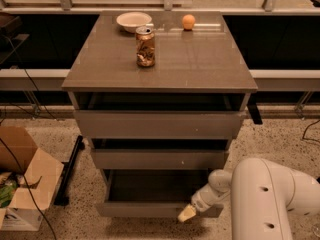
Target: Open bottom drawer
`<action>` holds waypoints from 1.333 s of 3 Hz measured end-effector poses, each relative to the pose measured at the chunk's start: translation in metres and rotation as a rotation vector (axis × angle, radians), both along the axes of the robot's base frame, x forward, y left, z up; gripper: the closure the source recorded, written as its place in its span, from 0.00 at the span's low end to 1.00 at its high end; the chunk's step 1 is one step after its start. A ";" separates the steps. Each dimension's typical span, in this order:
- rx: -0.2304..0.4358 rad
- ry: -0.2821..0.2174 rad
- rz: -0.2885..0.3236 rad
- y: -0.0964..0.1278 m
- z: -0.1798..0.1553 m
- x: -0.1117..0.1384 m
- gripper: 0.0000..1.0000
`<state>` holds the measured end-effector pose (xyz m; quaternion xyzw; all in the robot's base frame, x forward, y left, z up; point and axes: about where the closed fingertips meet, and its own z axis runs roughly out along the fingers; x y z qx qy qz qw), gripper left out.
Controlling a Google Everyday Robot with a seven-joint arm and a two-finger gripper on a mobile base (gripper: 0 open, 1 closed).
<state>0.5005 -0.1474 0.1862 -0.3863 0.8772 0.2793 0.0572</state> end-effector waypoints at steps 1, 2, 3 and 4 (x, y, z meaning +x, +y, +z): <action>0.002 0.005 0.001 0.001 0.000 -0.001 0.00; 0.028 0.076 -0.010 0.006 0.001 -0.039 0.00; 0.070 0.189 -0.039 0.016 0.004 -0.096 0.00; 0.070 0.189 -0.039 0.016 0.004 -0.096 0.00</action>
Offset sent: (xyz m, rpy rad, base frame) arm -0.2028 0.0257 0.0151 0.1430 0.3875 -0.0633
